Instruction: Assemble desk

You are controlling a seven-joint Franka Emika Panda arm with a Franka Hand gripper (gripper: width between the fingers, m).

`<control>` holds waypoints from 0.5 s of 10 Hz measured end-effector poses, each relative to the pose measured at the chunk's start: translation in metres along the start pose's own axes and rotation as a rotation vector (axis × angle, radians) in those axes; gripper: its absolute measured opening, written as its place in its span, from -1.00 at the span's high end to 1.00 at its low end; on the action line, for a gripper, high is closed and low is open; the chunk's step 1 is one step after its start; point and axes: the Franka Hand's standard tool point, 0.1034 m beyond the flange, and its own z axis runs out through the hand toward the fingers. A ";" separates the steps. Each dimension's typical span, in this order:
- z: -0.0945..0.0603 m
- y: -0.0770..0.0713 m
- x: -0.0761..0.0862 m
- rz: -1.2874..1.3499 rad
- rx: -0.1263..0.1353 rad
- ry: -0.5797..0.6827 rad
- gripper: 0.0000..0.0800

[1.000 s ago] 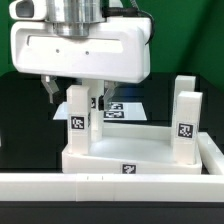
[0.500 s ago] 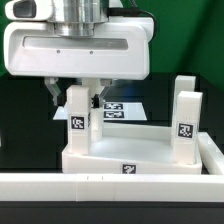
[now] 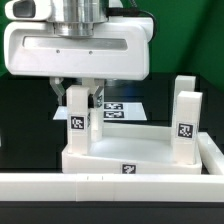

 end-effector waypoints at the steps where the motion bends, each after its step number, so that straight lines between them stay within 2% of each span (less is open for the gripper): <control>1: 0.000 0.000 0.000 0.053 0.001 0.000 0.28; 5: 0.000 0.001 0.000 0.436 0.020 0.002 0.28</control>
Offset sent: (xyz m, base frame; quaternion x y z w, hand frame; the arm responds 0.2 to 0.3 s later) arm -0.0062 0.0011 -0.0044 0.0243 -0.0114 0.2538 0.9669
